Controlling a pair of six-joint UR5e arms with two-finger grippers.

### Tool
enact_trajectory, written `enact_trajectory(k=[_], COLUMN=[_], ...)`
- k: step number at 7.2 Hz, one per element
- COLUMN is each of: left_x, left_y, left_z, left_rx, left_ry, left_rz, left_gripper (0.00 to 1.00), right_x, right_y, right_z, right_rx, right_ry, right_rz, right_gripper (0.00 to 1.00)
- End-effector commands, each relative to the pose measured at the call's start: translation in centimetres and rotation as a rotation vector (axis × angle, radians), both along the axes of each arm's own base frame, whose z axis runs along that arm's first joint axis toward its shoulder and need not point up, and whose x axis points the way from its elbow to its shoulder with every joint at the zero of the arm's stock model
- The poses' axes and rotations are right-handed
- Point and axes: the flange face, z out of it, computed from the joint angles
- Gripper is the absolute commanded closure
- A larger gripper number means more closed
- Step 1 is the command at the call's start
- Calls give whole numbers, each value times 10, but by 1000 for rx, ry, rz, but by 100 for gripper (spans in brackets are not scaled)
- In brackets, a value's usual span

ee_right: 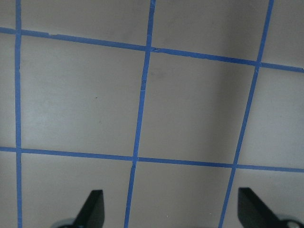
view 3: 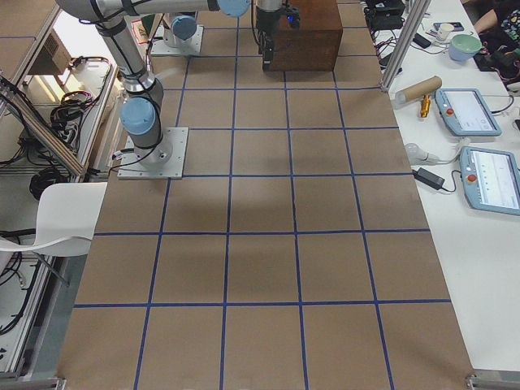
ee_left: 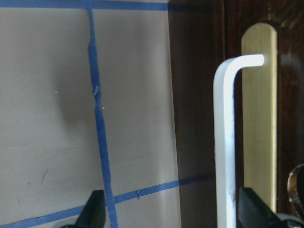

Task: Open drawer and put corn inside
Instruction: 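Lower the left gripper and hook the white drawer handle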

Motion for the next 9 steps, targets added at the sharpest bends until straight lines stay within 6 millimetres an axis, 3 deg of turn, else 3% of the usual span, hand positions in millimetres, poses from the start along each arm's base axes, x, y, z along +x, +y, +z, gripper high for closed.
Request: enact_trajectory(k=[1, 5, 9], left_x=[-1, 1, 8], left_y=[-2, -5, -7], left_z=[-8, -28, -26], left_rx=[12, 39, 29], left_ry=[7, 20, 16], left_rz=[-2, -5, -1], left_gripper=[0, 0, 0], right_x=[0, 0, 0], right_y=[0, 0, 0], right_z=[0, 0, 0], right_rx=[0, 0, -1], right_ry=[1, 1, 1], right_rz=[0, 0, 0], right_gripper=[0, 0, 0])
